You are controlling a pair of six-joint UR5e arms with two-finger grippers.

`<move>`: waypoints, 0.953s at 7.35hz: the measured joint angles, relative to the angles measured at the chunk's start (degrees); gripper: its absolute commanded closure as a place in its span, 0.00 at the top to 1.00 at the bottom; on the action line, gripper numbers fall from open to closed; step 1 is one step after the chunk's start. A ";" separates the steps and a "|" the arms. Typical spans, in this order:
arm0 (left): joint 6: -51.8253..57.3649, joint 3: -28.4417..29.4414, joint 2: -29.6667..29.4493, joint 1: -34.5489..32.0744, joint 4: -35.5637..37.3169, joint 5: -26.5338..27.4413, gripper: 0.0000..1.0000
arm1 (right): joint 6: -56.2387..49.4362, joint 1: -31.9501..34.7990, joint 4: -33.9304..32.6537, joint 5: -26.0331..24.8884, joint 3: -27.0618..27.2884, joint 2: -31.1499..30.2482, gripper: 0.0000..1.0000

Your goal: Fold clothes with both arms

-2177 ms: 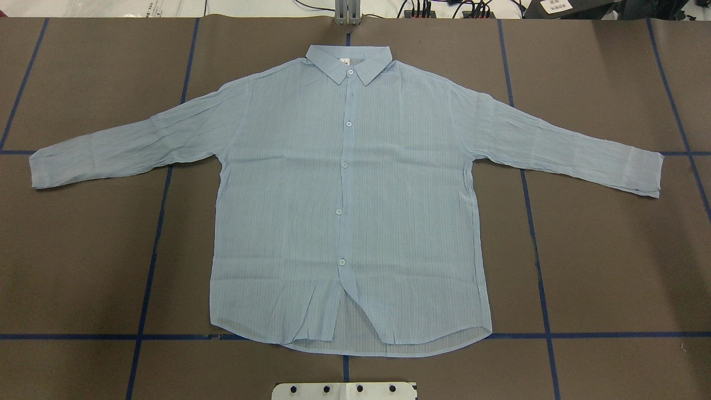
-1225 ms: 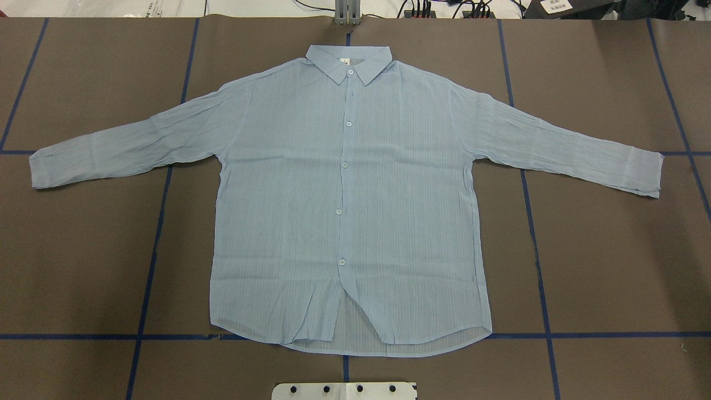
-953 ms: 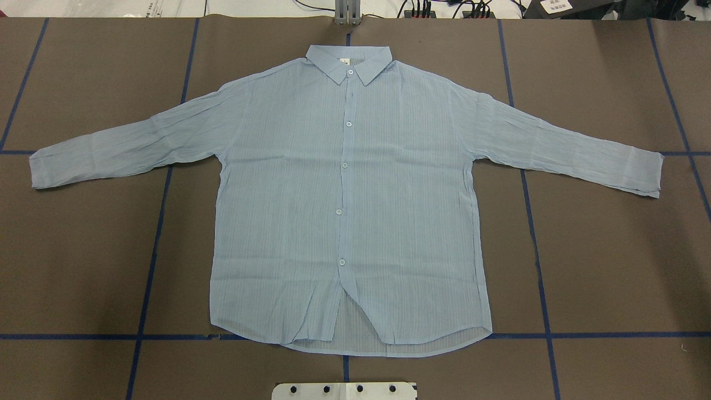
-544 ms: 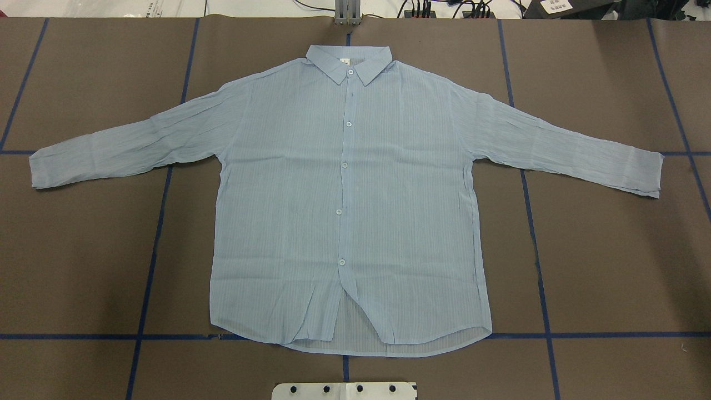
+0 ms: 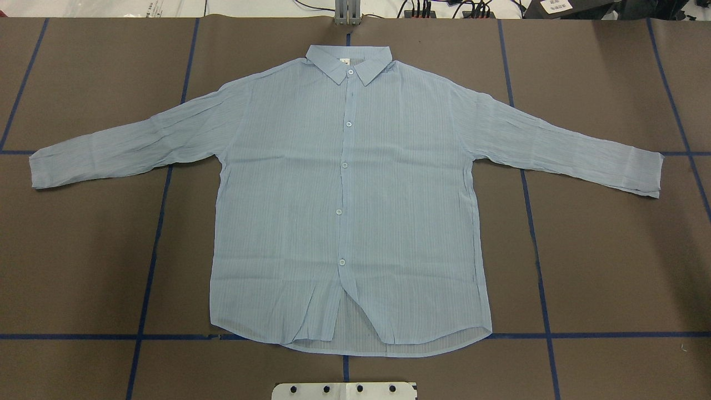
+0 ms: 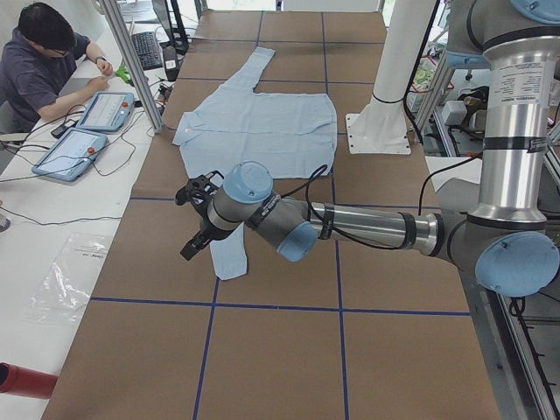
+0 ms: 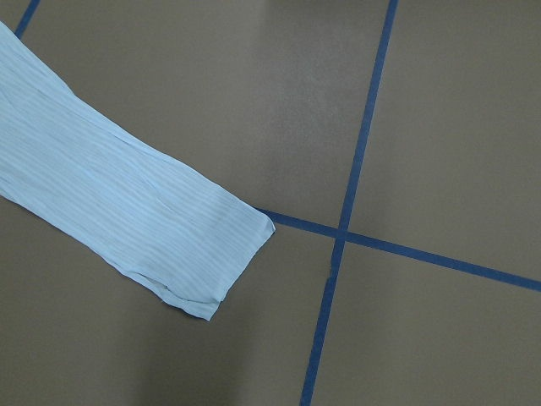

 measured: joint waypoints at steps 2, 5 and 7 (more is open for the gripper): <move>-0.97 3.62 -0.11 0.05 -5.57 -0.09 1.00 | 12.58 -2.77 16.00 -0.40 -9.10 0.11 0.90; -1.03 4.19 -0.08 0.04 -7.04 -0.18 1.00 | 38.14 -15.18 30.01 -12.34 -14.03 0.83 0.80; -1.02 4.25 0.32 0.03 -8.12 -0.19 1.00 | 45.30 -21.58 31.49 -18.62 -17.90 4.93 0.79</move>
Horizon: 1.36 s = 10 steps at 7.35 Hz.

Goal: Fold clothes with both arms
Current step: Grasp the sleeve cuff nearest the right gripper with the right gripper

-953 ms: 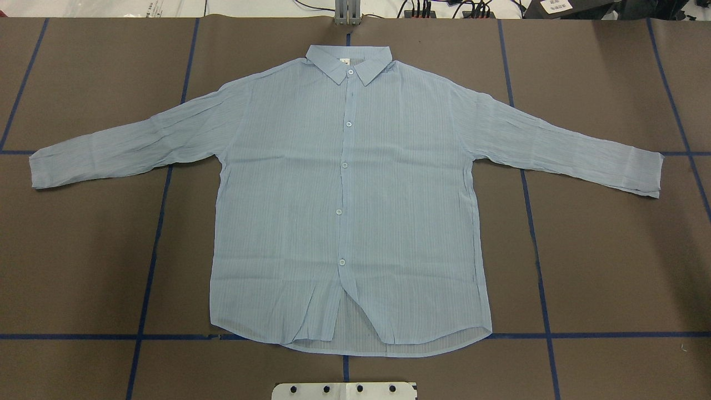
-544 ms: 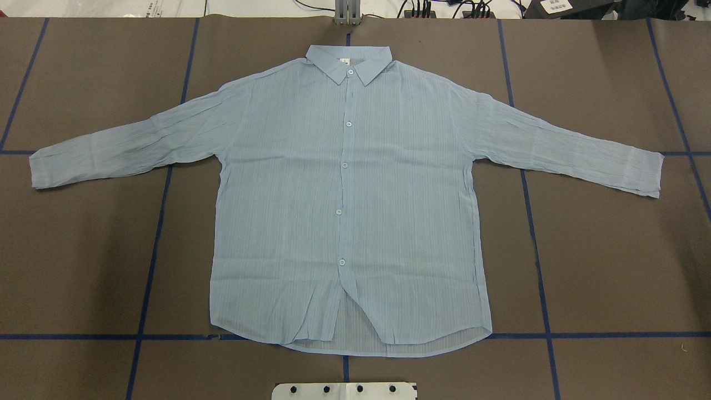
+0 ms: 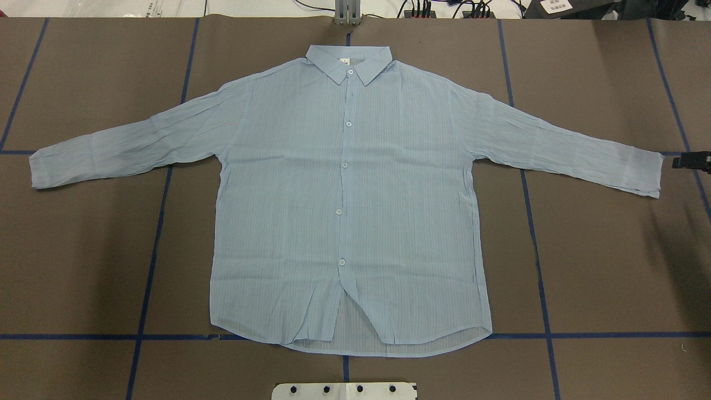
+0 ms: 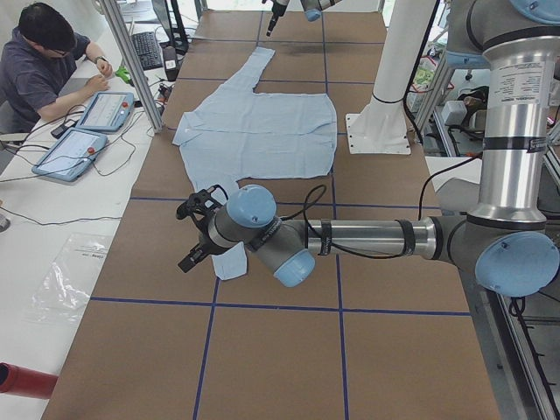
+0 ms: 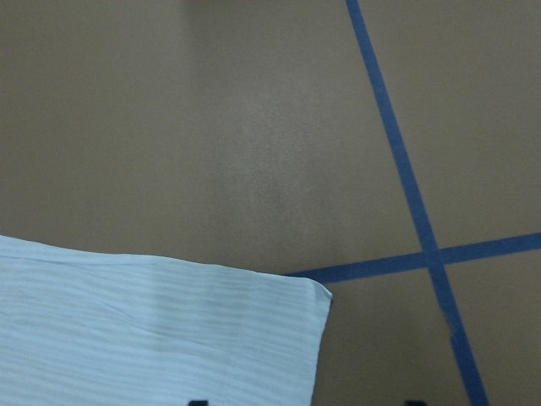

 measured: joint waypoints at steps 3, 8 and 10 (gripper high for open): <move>-0.02 -0.03 0.34 0.00 -0.63 0.02 1.00 | 1.25 -3.73 0.30 -3.06 -5.14 4.91 0.76; -0.02 -0.04 0.37 0.00 -0.68 0.03 1.00 | 1.15 -6.11 0.31 -4.95 -6.44 4.74 0.66; 0.00 -0.06 0.40 -0.03 -0.69 0.00 1.00 | 1.19 -6.16 0.31 -5.08 -6.46 4.28 0.29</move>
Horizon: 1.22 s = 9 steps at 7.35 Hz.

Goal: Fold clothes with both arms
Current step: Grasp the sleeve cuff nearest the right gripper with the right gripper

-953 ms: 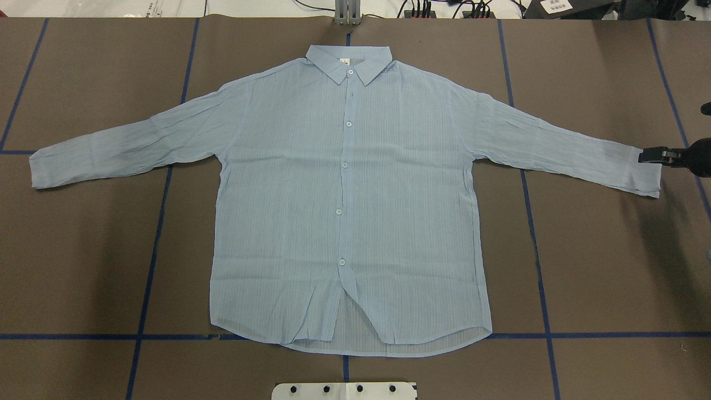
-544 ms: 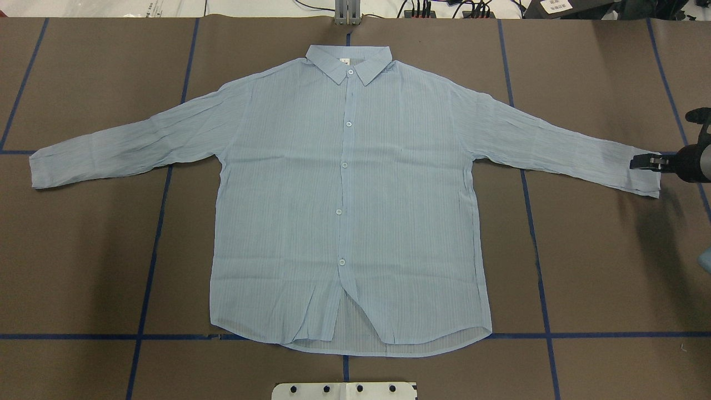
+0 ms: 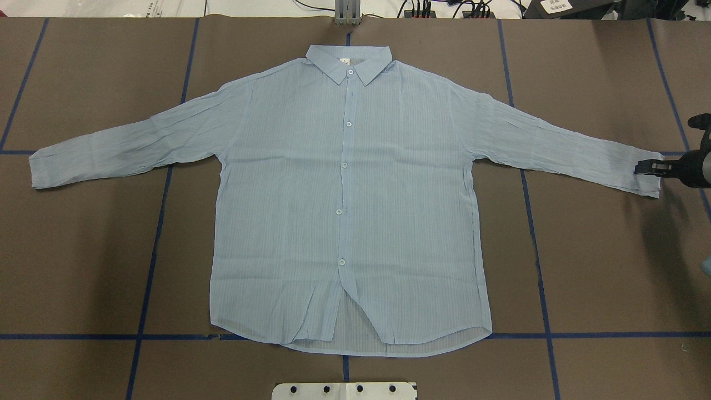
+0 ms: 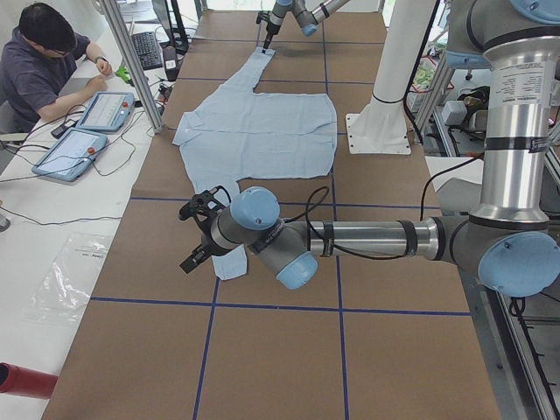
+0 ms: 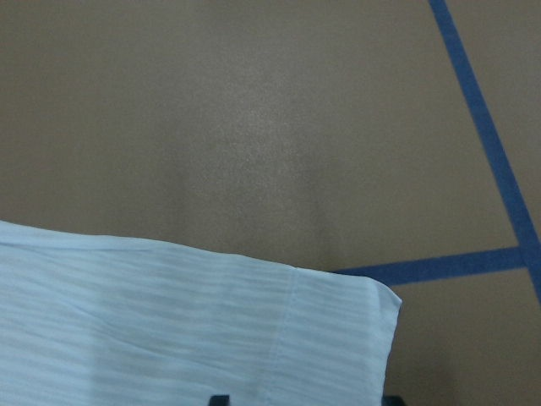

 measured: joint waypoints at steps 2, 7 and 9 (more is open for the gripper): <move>0.06 -0.03 0.04 -0.04 -0.19 0.00 1.00 | 0.12 0.00 0.00 -0.07 0.00 -0.10 0.00; 0.07 -0.05 0.17 -0.06 -0.35 0.02 1.00 | 0.41 0.20 -0.07 0.01 6.49 -0.02 0.00; -0.01 0.01 0.22 -0.06 -0.35 0.02 1.00 | 1.43 0.23 -0.10 -0.16 12.98 3.59 0.00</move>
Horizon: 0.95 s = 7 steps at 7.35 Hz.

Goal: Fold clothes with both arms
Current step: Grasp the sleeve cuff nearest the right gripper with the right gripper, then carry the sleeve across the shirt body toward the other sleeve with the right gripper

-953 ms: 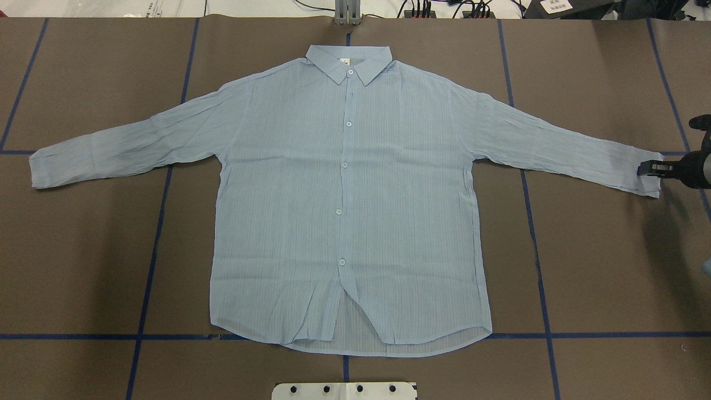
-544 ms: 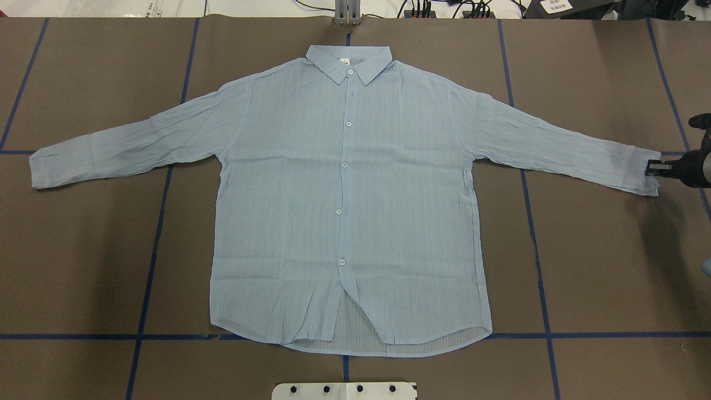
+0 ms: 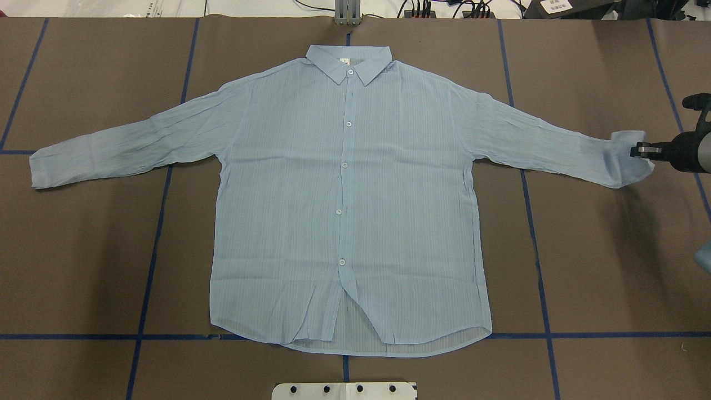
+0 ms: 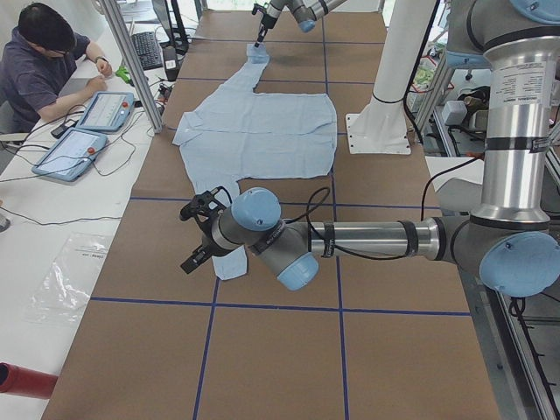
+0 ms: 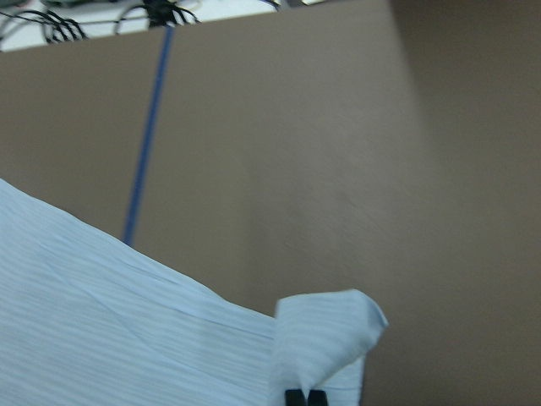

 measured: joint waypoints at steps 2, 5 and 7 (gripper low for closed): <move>-0.05 0.11 0.01 0.00 0.00 0.03 1.00 | 2.37 -3.46 -0.24 -0.86 1.33 11.17 0.00; -0.09 0.23 -0.03 0.00 0.00 0.07 1.00 | 6.87 -17.33 -0.69 -17.19 -5.65 29.61 0.00; -0.12 0.20 -0.05 0.00 0.00 0.07 1.00 | 7.37 -24.94 -0.90 -26.68 -13.78 40.06 0.00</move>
